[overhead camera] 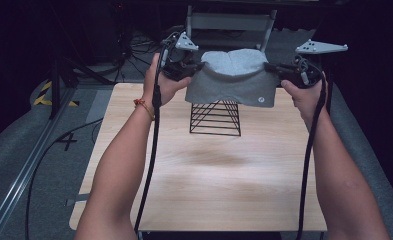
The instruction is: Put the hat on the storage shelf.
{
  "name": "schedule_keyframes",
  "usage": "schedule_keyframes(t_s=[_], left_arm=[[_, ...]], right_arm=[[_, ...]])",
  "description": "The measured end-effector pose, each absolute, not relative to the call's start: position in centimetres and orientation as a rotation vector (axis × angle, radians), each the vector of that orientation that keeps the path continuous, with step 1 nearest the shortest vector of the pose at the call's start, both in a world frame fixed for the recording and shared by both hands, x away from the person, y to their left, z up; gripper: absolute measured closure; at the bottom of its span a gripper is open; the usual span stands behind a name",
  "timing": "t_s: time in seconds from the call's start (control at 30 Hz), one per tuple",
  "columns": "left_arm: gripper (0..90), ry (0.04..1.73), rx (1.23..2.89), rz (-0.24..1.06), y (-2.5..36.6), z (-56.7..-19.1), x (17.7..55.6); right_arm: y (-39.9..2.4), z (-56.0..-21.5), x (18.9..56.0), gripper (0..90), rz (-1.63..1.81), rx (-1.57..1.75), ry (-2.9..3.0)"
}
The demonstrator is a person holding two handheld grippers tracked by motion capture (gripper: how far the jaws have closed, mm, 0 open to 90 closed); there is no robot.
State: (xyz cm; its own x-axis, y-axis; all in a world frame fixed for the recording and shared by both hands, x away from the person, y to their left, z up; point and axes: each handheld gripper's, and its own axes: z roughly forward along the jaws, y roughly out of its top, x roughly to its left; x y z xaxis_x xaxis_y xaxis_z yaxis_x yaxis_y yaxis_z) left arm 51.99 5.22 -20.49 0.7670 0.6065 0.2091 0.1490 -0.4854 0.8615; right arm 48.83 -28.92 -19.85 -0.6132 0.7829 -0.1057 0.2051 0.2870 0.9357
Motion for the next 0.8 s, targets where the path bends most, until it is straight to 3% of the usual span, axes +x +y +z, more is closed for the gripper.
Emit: schedule_keyframes(t_s=[0.33, 0.8], left_arm=[[85.7, 0.633, 2.027, 0.673, 5.3, -21.1, 54.0], [85.6, 0.646, 1.966, 0.574, 6.4, -22.3, 53.5]], right_arm=[[-27.8, -19.9, 51.2, 85.9, 1.303, 0.898, 1.991], [-27.5, -21.5, 51.2, 86.0, 1.308, 0.872, 2.029]])
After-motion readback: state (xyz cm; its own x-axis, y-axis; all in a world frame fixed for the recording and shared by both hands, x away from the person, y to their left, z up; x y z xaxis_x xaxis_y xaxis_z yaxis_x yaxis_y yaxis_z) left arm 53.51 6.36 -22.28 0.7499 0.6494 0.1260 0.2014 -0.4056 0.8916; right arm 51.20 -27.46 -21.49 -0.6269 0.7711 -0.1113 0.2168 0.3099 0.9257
